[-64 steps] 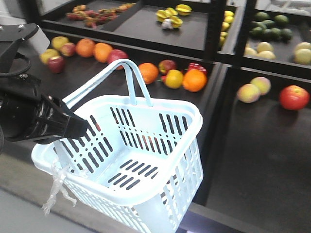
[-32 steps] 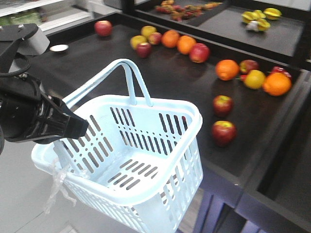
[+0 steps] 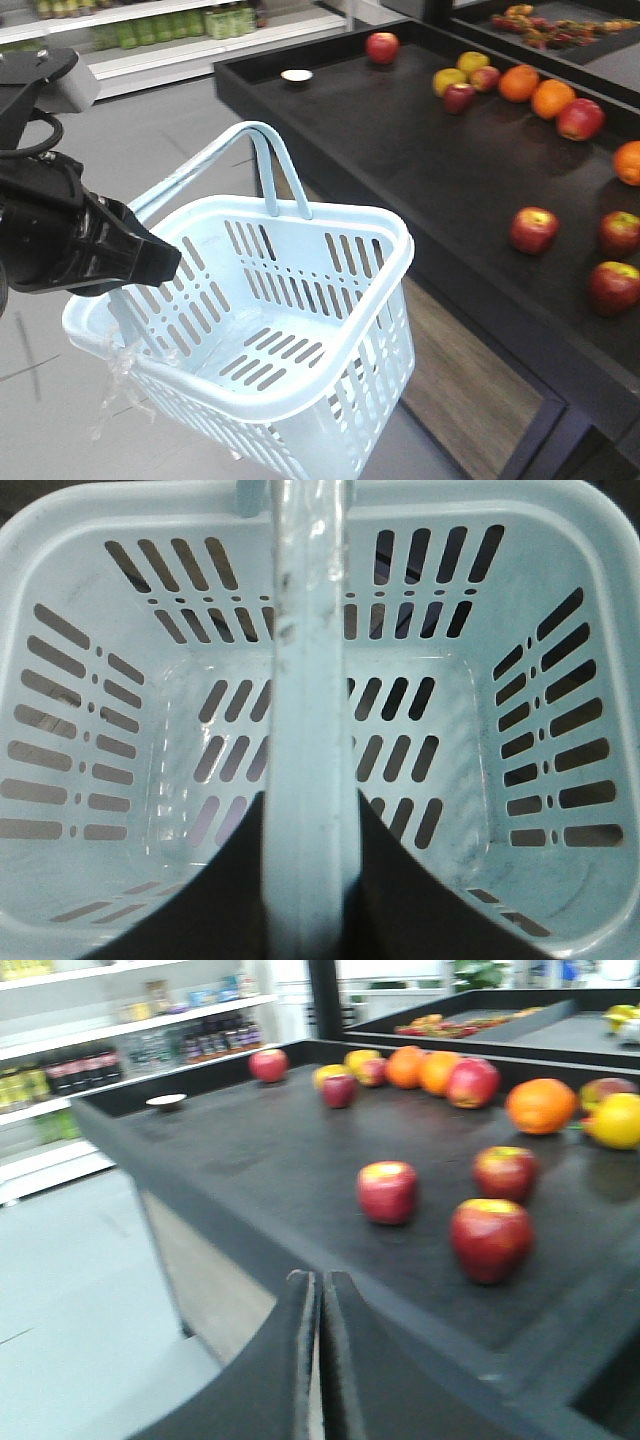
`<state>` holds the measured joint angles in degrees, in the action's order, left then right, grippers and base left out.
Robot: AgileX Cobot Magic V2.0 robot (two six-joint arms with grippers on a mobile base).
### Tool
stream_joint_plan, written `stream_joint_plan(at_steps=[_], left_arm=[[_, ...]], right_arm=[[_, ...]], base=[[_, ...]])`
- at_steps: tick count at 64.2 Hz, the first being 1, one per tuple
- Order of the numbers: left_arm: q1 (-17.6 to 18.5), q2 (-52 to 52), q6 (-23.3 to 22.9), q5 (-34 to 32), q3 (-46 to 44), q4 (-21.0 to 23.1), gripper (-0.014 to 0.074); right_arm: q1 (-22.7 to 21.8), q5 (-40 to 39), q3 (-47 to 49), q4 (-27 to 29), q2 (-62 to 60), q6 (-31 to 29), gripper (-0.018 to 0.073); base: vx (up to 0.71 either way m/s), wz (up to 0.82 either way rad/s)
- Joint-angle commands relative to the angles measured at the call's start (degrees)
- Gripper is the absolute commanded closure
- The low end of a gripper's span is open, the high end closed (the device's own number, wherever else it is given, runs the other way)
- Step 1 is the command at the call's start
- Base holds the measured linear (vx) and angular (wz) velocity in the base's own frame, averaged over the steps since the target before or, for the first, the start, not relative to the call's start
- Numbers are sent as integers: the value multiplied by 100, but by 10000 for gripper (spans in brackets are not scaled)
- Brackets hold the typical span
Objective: Pick three apples into basket with both arms
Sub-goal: 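Hold the basket up with the left gripper and back the base away, then drive the base across the floor carrying the basket in the left gripper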
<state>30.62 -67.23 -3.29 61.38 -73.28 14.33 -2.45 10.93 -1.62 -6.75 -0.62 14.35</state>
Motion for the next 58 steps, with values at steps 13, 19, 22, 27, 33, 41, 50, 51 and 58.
stream_joint_plan(at_steps=[13,19,22,27,33,41,50,51,58], left_arm=[[34,140,-41,-373,-171,165,604],[34,140,-41,-373,-171,165,604],[34,140,-41,-373,-171,165,604],[34,140,-41,-373,-171,165,604],[34,140,-41,-373,-171,165,604],[34,140,-41,-373,-171,165,604],[34,140,-41,-373,-171,165,604],[34,140,-41,-373,-171,165,604],[34,145,-41,-375,-171,165,604]], right_arm=[[-29,-413,-87,-58,-61,-31,561],[-29,-413,-87,-58,-61,-31,561],[-29,-413,-87,-58,-61,-31,561],[-29,-413,-87,-58,-61,-31,561],[-29,-413,-87,-58,-61,-31,561],[-29,-413,-87,-58,-61,-31,561],[-29,-413,-87,-58,-61,-31,561],[-29,-413,-87,-58,-61,-31,561],[-29,-413,-87,-58,-61,-31,561]], base=[[-13,51],[-12,52],[-12,53],[-12,56],[-11,59],[-11,63],[-10,67],[-10,68],[-9,67]])
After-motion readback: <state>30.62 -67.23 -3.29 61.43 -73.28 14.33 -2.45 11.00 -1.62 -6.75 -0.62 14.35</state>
